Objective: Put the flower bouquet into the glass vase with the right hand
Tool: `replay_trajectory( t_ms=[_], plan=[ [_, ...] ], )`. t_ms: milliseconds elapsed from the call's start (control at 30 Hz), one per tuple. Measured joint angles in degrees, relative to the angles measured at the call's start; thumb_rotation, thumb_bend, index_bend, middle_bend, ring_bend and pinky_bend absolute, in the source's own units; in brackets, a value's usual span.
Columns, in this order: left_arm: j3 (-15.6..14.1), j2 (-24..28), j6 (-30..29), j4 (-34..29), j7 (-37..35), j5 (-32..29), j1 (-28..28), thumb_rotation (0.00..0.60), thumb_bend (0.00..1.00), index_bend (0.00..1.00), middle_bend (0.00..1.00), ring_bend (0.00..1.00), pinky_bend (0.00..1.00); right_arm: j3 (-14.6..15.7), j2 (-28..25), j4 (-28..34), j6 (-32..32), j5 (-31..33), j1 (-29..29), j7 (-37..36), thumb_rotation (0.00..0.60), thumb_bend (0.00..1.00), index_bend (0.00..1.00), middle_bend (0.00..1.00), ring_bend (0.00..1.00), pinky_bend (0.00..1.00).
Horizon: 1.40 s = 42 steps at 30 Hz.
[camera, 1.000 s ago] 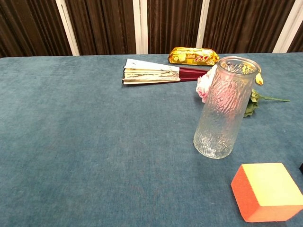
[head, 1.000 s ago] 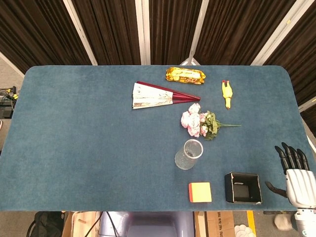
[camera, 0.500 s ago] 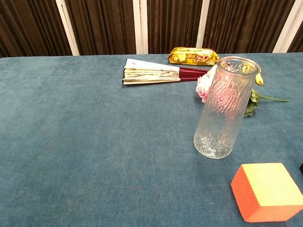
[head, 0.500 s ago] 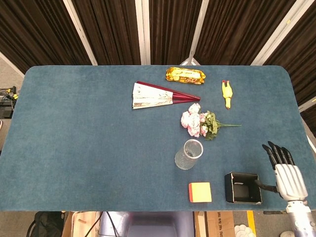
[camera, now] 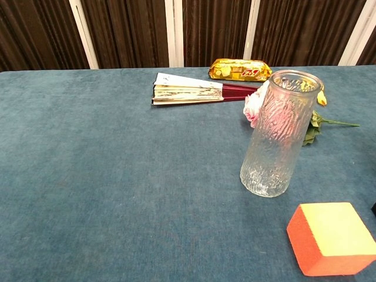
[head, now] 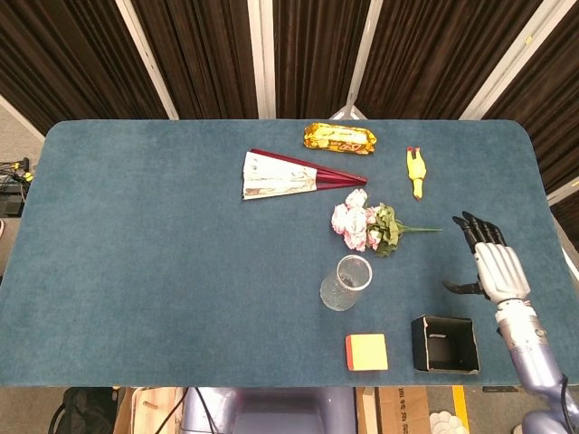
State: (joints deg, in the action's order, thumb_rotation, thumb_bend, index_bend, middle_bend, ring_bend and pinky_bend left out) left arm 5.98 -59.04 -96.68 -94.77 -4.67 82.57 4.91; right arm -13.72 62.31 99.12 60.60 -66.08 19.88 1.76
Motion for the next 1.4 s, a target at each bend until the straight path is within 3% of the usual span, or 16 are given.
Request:
replay_trajectory(
  t_ms=[333, 633, 1033, 1400],
  plan=[
    [0.26, -0.17, 0.15, -0.26, 1.04, -0.68, -0.06, 0.6, 0.24, 0.03, 0.0, 0.0, 0.02, -1.77, 9.51, -6.45, -7.99, 14.45, 11.56, 10.59, 0.6, 0.04, 0.09, 0.02, 0.01, 0.0],
    [0.69, -0.27, 0.49, -0.3, 1.66, -1.71, -0.16, 0.6, 0.24, 0.03, 0.0, 0.0, 0.02, -2.64, 16.35, -12.51, -11.52, 24.1, 18.92, 15.77, 0.6, 0.04, 0.09, 0.02, 0.01, 0.0],
    [0.91, -0.56, 0.93, -0.51, 3.09, -2.53, -0.35, 0.6, 0.24, 0.03, 0.0, 0.0, 0.02, -3.18, 21.99, -19.72, -13.71, 32.23, 26.34, 20.24, 0.6, 0.04, 0.09, 0.02, 0.04, 0.0],
    [1.1, -0.73, 1.07, -0.4, 3.71, -3.16, -0.33, 0.6, 0.24, 0.03, 0.0, 0.0, 0.02, -2.39, 26.72, -27.08, -14.72, 35.08, 30.31, 22.75, 0.6, 0.04, 0.2, 0.15, 0.16, 0.0]
  ],
)
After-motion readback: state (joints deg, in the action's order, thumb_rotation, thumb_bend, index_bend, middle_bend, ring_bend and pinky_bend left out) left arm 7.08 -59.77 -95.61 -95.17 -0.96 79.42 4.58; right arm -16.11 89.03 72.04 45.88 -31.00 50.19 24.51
